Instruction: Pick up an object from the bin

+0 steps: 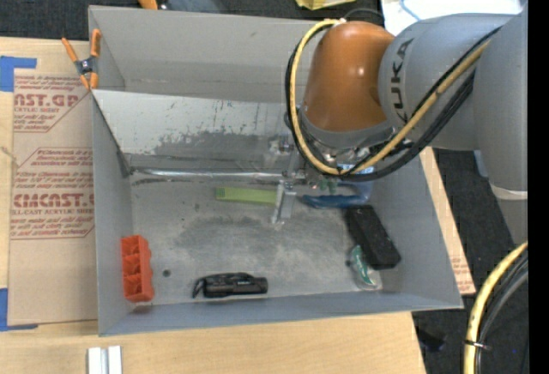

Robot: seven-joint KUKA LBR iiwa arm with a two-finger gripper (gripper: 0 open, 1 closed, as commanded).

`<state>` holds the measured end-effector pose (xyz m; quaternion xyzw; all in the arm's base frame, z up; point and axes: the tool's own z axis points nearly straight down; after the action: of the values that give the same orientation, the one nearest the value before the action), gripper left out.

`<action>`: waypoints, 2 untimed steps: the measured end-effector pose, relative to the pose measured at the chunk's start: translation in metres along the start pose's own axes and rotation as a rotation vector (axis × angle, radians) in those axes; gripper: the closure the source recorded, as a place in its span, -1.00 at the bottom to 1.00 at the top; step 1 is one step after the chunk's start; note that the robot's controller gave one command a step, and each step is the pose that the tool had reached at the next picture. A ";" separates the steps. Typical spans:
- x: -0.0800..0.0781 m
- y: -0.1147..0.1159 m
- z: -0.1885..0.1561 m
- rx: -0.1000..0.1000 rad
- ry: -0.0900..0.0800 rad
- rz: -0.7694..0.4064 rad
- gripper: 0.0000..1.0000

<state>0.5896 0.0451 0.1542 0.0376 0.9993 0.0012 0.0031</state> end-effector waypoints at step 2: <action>-0.002 0.013 0.026 -0.001 0.000 0.223 -1.00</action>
Offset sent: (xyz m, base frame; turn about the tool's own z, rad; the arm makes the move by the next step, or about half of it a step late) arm 0.0022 0.0116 -0.0274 0.2240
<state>0.5925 0.0580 0.1278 0.1485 0.9889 0.0022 0.0029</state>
